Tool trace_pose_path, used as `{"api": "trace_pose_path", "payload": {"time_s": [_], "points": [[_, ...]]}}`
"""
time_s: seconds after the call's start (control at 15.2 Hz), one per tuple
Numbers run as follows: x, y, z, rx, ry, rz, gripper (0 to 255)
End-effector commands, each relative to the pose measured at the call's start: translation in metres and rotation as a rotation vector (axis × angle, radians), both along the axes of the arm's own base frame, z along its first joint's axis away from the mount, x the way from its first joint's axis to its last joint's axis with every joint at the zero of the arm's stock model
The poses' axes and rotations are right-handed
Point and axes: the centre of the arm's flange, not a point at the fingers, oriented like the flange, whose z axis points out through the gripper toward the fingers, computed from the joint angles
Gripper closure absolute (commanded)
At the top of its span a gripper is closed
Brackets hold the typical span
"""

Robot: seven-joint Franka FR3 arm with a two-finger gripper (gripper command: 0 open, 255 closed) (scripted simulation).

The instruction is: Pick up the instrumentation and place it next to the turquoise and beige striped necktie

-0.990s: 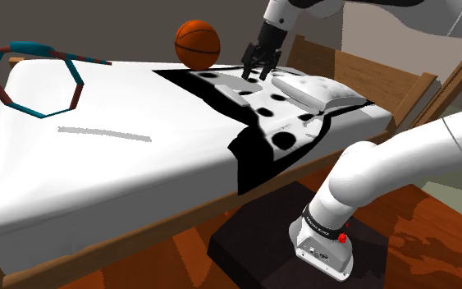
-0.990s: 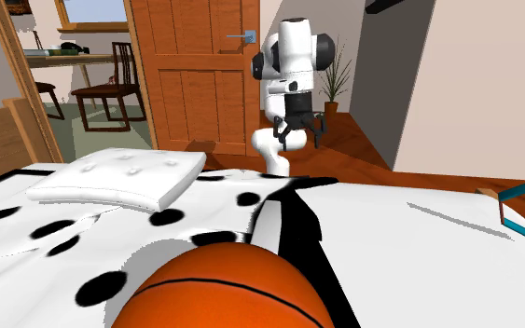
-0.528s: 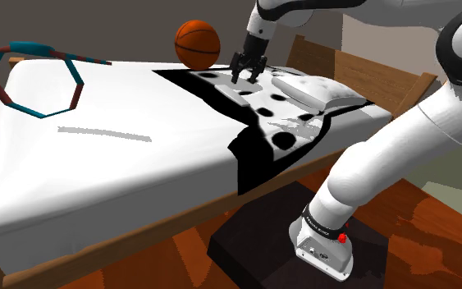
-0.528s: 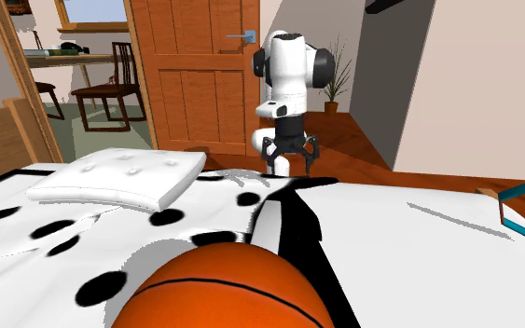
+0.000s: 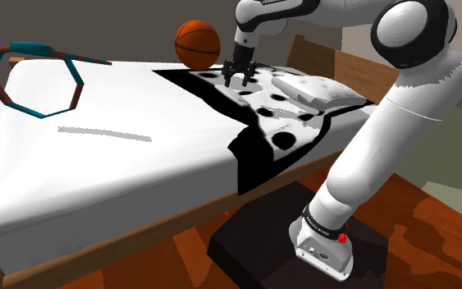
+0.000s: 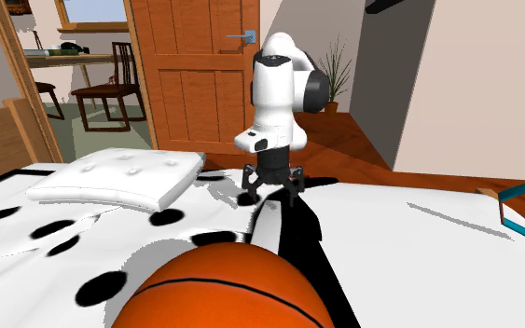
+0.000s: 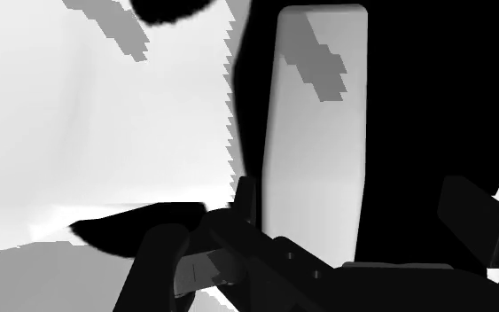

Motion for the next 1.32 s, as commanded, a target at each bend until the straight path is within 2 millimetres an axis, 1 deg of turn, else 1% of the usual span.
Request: {"api": "trace_pose_path", "payload": {"time_s": [0.0,0.4,0.46,0.99,1.06,1.25], "points": [[0.015,-0.012,-0.010,-0.006,0.011,-0.013,0],[0.015,-0.011,-0.041,-0.006,0.011,-0.013,0],[0.015,-0.011,-0.050,-0.006,0.011,-0.013,0],[0.015,-0.011,-0.050,-0.006,0.011,-0.013,0],[0.015,-0.011,-0.050,-0.006,0.011,-0.013,255],[0.015,-0.011,-0.050,-0.006,0.011,-0.013,255]]}}
